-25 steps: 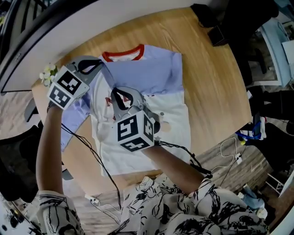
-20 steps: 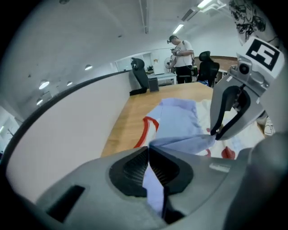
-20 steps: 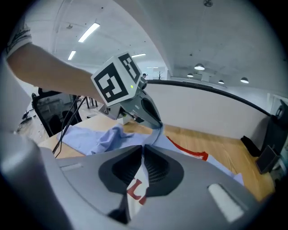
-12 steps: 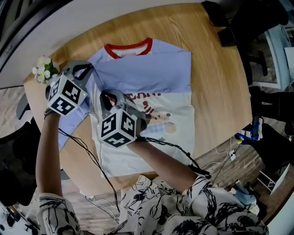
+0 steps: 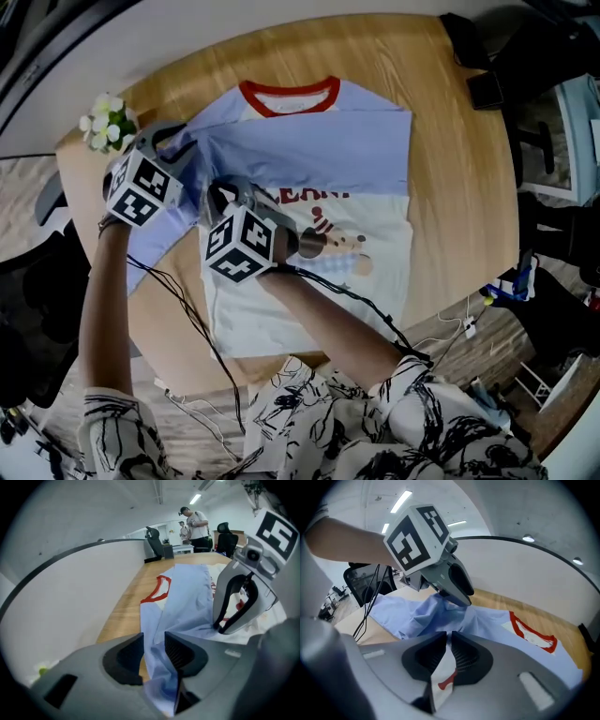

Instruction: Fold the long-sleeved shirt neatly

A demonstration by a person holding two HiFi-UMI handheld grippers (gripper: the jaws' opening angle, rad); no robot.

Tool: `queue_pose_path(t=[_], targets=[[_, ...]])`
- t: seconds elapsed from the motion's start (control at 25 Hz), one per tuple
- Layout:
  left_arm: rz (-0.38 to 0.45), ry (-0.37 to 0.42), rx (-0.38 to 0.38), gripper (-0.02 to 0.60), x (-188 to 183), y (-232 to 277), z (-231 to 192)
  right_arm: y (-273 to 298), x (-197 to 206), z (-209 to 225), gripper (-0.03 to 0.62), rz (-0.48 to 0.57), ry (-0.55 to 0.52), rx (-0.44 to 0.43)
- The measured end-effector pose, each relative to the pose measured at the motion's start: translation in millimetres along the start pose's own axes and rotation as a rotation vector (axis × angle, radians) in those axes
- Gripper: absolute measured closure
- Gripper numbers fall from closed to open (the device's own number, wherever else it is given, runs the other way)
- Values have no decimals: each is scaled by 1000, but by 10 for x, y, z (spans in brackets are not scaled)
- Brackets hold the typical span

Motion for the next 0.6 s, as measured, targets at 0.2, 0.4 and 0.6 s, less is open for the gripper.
queue_pose_path(t=[0.2, 0.4, 0.6], targets=[[70, -79, -61, 437, 177, -362, 64, 95, -30, -295, 408, 6, -52, -153], [278, -339, -278, 410, 511, -1198, 363, -103, -218, -425, 261, 153, -54, -321], [292, -588, -520, 331, 1282, -2048, 1067, -412, -668, -343, 235, 261, -105, -332]])
Point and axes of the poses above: the fingertips, and each gripper's own axes: y forward along the fingers, z to its right, x out of its underside, the point moved 5 cm from there along -y, backward along the fingers, and after that the axes turned 10 degrees about x, right-handed, at the moved point
